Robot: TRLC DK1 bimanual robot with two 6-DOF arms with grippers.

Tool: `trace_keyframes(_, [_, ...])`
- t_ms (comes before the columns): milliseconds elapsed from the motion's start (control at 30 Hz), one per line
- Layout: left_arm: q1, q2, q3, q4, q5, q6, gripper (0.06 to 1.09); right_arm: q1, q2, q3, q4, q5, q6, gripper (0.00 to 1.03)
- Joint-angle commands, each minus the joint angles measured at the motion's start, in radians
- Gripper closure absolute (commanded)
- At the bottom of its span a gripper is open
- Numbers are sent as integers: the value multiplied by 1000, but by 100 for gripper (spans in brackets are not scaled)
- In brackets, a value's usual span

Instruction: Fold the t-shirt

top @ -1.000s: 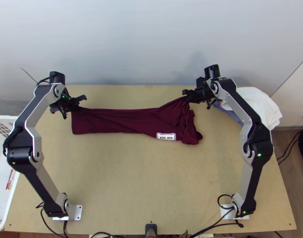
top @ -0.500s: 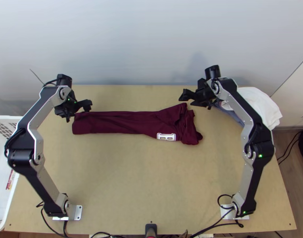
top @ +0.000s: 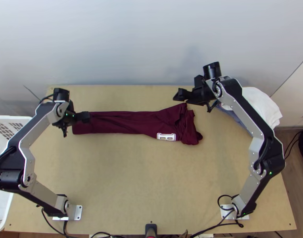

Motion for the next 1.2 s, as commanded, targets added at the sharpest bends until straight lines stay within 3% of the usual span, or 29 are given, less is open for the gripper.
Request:
trace_keyframes(0, [9, -38, -112, 128, -44, -7, 11, 87, -38, 4, -2, 0, -7, 3])
trace_keyframes(733, [-34, 121, -87, 144, -47, -4, 14, 138, -5, 48, -36, 0, -12, 3])
trace_keyframes(800, [-44, 126, -89, 144, -47, -2, 22, 138, 3, 59, -45, -1, -12, 3])
trace_keyframes(867, [-58, 126, -89, 151, -48, 7, 39, 138, 11, 76, -52, -1, -12, 3])
trace_keyframes(1000, [-87, 106, -94, 213, -48, 64, 105, 138, 31, 105, -66, -1, -12, 3])
trace_keyframes(1167, [-115, 58, -83, 194, -47, 56, 105, 161, 69, 149, -85, -11, -12, 3])
